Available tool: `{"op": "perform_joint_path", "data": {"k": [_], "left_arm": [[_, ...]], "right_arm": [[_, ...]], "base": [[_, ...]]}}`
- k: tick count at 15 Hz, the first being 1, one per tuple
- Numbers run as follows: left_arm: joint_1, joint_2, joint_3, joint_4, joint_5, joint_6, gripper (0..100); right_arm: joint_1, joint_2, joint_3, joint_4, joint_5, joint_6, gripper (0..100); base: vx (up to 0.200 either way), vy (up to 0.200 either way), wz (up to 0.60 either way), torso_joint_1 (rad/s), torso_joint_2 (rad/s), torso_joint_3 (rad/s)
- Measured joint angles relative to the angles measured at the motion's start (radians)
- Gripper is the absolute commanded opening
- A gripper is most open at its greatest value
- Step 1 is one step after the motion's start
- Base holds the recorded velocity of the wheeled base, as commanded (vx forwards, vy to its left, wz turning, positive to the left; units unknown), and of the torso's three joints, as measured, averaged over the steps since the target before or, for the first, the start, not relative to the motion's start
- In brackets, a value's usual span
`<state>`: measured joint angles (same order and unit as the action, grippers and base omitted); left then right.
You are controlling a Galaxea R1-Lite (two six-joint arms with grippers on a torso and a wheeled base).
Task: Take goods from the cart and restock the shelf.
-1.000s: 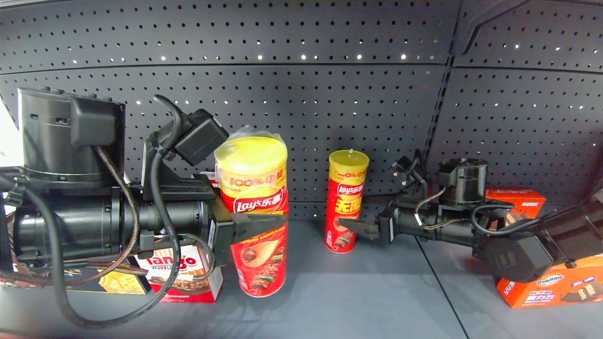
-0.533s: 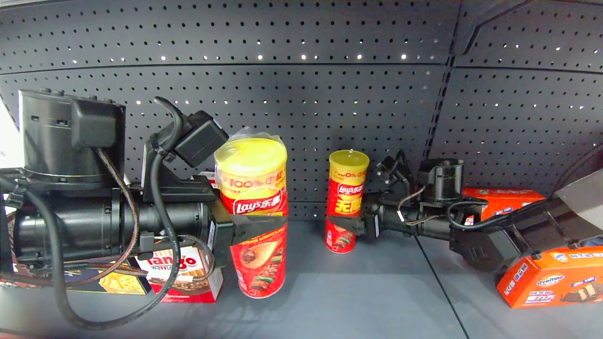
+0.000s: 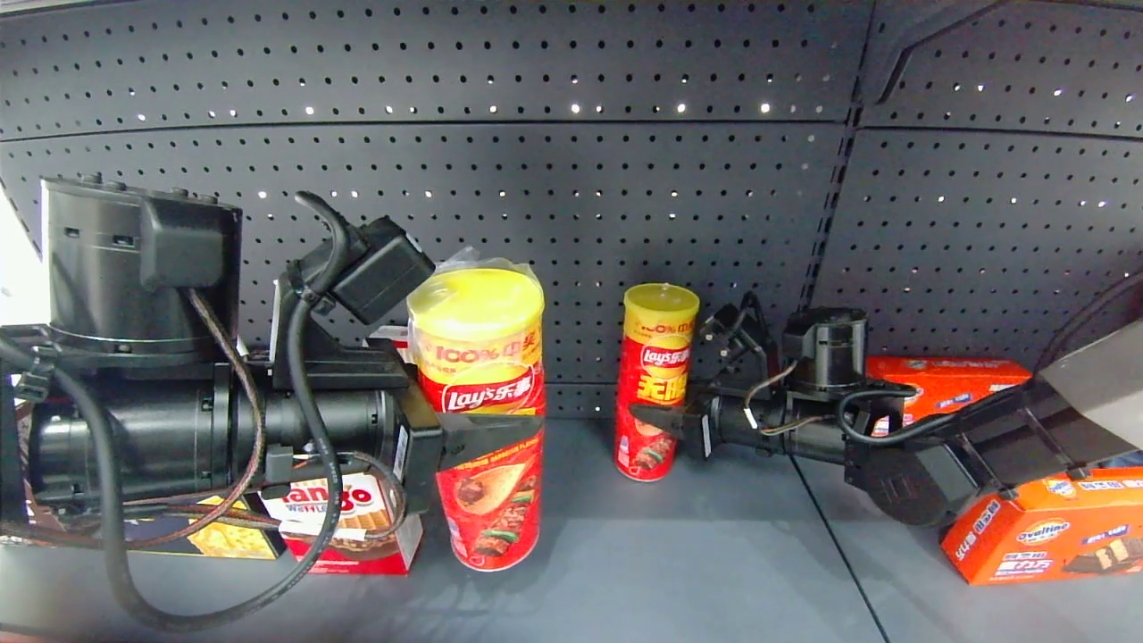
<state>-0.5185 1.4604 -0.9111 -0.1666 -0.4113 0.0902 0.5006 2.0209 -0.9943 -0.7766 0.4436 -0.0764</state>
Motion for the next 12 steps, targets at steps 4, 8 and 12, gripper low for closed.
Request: {"op": "perform_joint_path", "data": {"k": [4, 8, 12], "left_arm": [[-0.001, 0.000, -0.001, 0.000, 0.000, 0.000, 0], [-0.001, -0.003, -0.001, 0.000, 0.001, 0.000, 0], [-0.003, -0.007, -0.001, 0.000, 0.002, 0.000, 0]], "right_arm": [[0.038, -0.039, 0.009, 0.037, -0.058, 0.001, 0], [0.058, -0.097, 0.046, 0.038, -0.070, 0.003, 0], [0.104, -0.175, 0.127, 0.032, -0.078, 0.028, 0]], "base": [[0.000, 0.000, 0.00, 0.000, 0.00, 0.000], [0.000, 0.000, 0.00, 0.000, 0.00, 0.000], [0.000, 0.000, 0.00, 0.000, 0.00, 0.000]]}}
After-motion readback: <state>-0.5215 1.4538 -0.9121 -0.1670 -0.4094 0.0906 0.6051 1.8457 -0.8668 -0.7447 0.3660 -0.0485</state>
